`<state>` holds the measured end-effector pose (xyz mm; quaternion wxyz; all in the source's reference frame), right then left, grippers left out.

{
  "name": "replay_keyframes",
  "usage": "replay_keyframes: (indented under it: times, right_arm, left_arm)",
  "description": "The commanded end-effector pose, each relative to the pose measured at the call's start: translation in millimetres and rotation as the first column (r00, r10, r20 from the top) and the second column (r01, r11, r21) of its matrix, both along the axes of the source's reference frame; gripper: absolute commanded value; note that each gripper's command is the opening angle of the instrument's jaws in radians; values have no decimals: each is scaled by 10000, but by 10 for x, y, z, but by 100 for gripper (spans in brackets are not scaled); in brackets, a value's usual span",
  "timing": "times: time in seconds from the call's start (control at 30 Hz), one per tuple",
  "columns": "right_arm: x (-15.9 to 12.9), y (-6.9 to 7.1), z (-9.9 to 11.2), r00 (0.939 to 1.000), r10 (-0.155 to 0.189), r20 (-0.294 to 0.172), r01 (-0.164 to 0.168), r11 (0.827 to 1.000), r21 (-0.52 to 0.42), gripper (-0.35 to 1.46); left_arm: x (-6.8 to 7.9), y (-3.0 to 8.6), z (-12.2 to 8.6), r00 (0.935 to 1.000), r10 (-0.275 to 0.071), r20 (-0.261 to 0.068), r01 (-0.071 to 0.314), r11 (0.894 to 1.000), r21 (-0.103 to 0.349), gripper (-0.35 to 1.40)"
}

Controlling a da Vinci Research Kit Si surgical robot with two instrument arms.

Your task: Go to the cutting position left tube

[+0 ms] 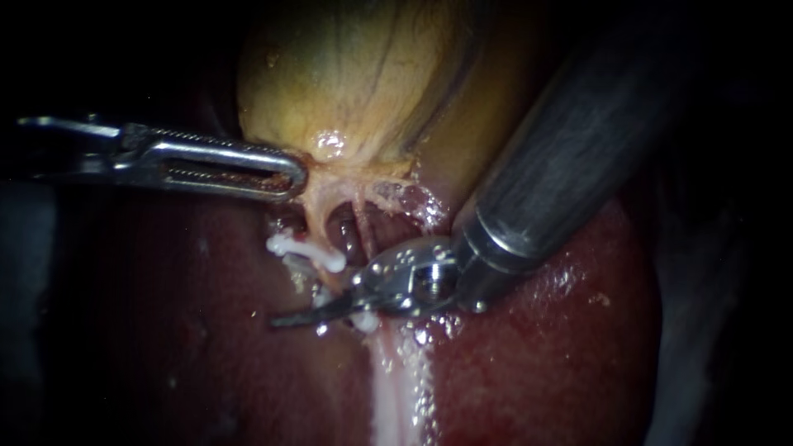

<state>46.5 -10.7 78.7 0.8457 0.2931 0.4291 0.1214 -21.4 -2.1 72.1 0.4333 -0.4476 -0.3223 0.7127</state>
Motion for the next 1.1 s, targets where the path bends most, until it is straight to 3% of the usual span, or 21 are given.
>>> replay_keyframes:
  times: [0.03,1.1]
  right_arm:
    - [1,1,1,10000,-13,-19,13,10000,-7,135]
    - [5,5,9,10000,46,-14,-46,10000,26,135]
  left_arm:
    - [-1,0,1,10000,2,3,-2,10000,2,-35]
    - [-5,-1,3,10000,26,20,-26,10000,9,-35]
